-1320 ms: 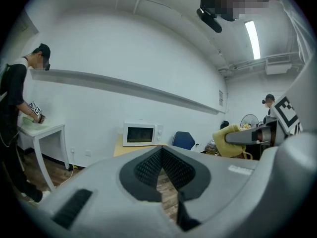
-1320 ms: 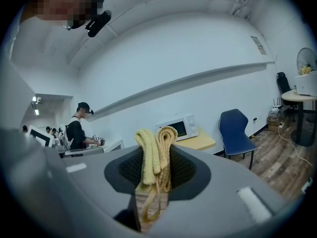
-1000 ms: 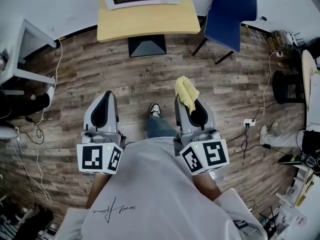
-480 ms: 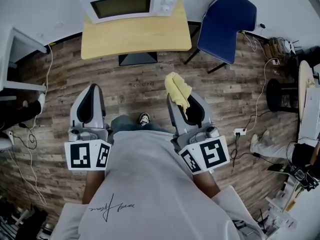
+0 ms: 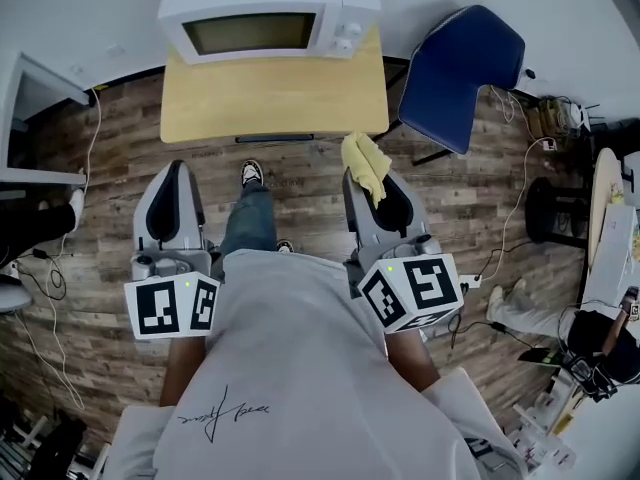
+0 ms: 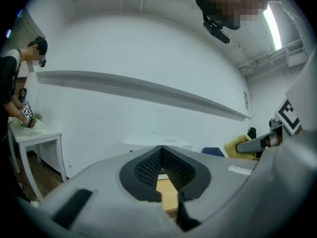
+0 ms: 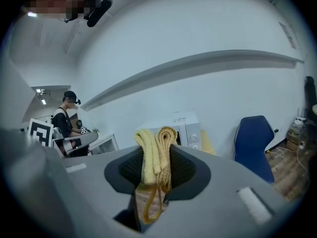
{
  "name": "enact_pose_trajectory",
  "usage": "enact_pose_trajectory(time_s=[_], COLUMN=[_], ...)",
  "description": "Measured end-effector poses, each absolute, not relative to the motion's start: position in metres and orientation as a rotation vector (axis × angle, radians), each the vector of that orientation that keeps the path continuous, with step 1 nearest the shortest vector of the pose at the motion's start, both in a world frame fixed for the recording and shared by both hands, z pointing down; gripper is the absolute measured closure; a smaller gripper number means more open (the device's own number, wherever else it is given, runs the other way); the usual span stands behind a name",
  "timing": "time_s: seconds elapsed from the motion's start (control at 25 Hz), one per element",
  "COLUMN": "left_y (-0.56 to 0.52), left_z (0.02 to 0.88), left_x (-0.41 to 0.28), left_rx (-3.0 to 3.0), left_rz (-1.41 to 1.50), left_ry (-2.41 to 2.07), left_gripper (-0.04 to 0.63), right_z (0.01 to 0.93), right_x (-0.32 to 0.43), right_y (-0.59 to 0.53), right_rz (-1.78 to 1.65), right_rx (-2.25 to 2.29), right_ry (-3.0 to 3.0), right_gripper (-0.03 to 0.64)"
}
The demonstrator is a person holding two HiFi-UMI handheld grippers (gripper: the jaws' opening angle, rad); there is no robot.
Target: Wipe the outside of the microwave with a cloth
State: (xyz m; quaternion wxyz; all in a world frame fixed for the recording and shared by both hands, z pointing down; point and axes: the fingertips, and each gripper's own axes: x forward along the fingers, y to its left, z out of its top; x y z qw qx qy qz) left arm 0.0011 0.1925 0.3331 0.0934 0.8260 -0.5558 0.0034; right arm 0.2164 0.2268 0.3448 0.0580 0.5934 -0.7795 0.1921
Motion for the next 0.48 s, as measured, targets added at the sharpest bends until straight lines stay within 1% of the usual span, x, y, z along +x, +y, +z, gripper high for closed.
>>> enact_pose_trajectory(time_s=[0.2, 0.48], left_y=[0.119, 0.02], left_z=[0.312, 0.298], left_x=[-0.007, -0.011], left_rx=[2.5, 2.59], left_rz=[0.081, 0.045], left_ry=[-1.75, -1.667], left_gripper=[0.607, 0.607], right_z=[0.322, 0.305], right_x=[0.21, 0.19], right_y=[0.161, 0.055], right_rz=[0.623, 0.606], right_rx=[1.801, 1.674], right_ry=[-2.429, -2.459], right_gripper=[0.506, 0.503])
